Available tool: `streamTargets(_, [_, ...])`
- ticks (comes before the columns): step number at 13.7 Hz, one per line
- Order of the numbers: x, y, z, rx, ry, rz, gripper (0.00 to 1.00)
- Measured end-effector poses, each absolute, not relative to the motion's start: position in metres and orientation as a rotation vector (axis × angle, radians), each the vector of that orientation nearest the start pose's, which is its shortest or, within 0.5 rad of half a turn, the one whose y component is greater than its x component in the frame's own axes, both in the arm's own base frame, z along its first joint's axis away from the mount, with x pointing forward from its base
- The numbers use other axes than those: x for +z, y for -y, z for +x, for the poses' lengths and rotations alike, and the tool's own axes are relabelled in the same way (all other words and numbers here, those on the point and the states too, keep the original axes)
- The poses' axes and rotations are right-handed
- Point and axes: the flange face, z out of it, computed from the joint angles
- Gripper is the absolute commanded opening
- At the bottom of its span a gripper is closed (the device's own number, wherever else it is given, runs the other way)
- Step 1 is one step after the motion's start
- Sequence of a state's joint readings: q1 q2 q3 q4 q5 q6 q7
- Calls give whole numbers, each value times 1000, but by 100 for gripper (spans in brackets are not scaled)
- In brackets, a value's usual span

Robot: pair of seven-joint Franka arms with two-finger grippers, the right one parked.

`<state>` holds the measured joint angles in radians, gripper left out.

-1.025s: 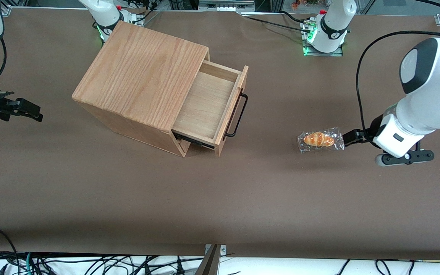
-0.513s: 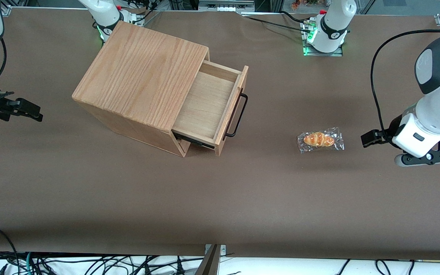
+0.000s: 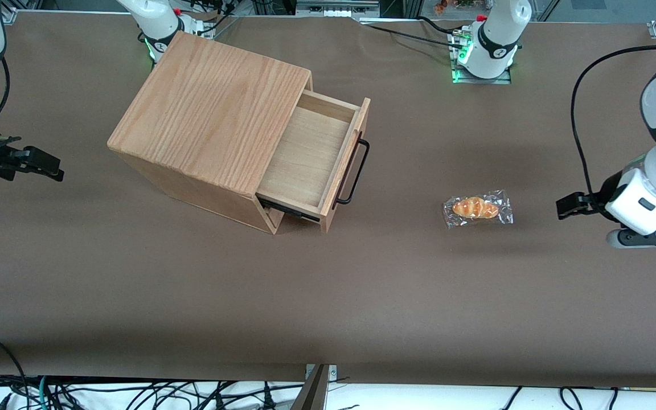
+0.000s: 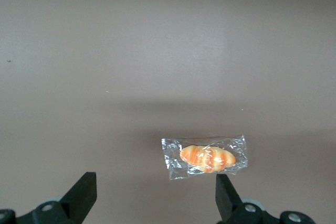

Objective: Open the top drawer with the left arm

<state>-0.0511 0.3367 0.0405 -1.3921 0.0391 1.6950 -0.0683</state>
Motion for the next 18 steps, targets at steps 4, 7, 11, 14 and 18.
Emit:
streamTargets(4, [515, -6, 659, 51, 82, -3096, 100])
streamTargets(7, [511, -23, 658, 66, 31, -3109, 100])
streamTargets(11, [507, -21, 658, 78, 19, -3120, 100])
streamTargets(14, [507, -20, 657, 85, 17, -3123, 100])
streamTargets(18, [506, -20, 655, 110, 17, -3123, 100])
